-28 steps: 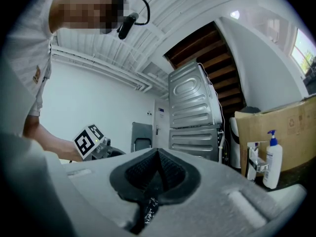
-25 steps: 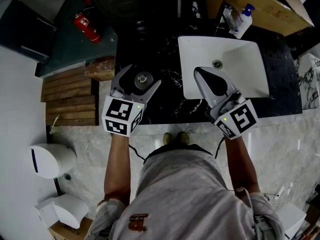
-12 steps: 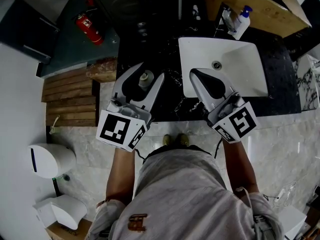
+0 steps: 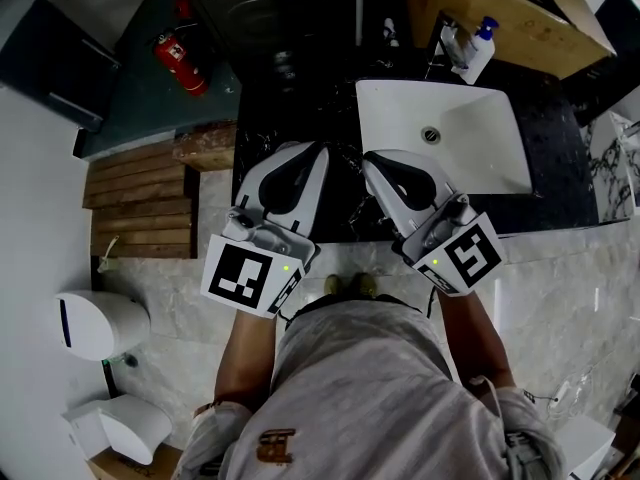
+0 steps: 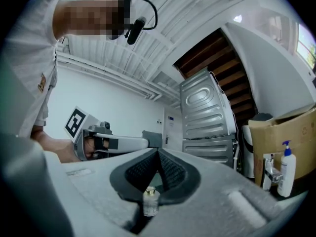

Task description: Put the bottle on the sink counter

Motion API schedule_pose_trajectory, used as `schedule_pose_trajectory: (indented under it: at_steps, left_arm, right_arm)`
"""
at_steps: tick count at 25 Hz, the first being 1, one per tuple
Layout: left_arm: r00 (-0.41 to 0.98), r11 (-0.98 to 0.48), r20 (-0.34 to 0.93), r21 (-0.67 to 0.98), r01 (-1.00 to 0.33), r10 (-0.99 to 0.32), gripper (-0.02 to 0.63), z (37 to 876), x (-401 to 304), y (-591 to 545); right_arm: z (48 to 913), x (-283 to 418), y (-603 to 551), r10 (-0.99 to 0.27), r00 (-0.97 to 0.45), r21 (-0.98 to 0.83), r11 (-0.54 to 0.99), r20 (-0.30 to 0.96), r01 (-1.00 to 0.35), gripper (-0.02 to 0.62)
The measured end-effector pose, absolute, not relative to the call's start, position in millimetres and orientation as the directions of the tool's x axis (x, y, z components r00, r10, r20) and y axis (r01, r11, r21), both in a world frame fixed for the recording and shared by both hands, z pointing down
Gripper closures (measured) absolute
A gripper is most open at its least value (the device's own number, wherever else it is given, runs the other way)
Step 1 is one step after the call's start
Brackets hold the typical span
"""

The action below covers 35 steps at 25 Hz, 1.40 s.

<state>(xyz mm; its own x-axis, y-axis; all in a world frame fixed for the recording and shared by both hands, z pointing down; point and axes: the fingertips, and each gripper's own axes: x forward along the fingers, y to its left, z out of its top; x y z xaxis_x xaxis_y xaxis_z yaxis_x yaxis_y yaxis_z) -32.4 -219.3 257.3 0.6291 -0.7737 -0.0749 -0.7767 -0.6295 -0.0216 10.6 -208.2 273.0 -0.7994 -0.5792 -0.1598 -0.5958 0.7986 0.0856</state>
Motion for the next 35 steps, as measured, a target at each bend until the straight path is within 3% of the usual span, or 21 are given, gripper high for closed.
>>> schedule_pose_trajectory:
  at_steps: [35]
  left_arm:
    - [0.660, -0.660, -0.081, -0.024, -0.751, -0.747, 0.606, 251.4, -26.9, -213.7]
  right_arm:
    - [266.5, 5.0, -197.6, -0.574, -0.804, 0.133, 0.795, -0.152, -0.593, 0.595]
